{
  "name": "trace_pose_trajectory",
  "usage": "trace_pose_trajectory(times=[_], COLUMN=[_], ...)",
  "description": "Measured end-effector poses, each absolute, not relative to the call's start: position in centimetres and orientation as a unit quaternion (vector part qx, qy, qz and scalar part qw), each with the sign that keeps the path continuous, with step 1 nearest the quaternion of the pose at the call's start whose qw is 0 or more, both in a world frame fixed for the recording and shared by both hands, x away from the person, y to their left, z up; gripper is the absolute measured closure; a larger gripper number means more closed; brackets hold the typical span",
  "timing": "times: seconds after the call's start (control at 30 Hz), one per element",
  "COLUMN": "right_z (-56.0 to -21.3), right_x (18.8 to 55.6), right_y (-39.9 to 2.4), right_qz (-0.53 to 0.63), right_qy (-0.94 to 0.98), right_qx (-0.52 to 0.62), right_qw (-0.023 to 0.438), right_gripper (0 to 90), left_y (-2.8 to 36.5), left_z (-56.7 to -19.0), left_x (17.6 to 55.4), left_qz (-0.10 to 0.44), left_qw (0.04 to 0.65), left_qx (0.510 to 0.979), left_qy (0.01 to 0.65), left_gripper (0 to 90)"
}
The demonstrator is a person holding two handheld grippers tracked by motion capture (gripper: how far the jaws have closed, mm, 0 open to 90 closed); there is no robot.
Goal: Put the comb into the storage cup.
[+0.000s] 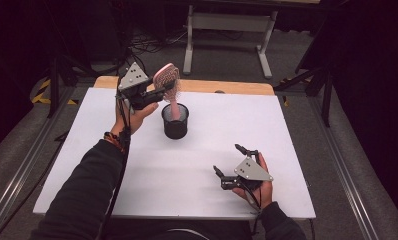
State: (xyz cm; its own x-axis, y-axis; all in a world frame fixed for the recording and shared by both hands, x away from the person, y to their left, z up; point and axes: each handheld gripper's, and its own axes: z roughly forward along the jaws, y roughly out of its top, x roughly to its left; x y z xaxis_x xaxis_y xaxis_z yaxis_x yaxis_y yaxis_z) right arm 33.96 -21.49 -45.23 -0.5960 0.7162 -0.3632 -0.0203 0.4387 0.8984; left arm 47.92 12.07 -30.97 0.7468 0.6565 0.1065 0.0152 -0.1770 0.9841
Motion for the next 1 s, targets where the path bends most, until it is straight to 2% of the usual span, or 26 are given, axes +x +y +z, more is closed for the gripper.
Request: trace_pose_trajectory(times=[0.6,1.0], right_z=[-45.4,-45.4], right_x=[34.0,34.1], right_y=[-21.3,-21.3], right_qz=[0.472,0.472], right_qy=[0.763,0.766], right_qx=[0.222,0.226], right_qw=[0.381,0.373], right_gripper=[6.2,6.4], left_y=[11.7,11.4], left_z=[-35.2,-36.9], left_x=[49.2,49.7], left_qz=[0.213,0.200], left_qw=[0.603,0.600], left_qx=[0.718,0.717], left_qy=[0.276,0.293], left_gripper=[62.8,62.8])
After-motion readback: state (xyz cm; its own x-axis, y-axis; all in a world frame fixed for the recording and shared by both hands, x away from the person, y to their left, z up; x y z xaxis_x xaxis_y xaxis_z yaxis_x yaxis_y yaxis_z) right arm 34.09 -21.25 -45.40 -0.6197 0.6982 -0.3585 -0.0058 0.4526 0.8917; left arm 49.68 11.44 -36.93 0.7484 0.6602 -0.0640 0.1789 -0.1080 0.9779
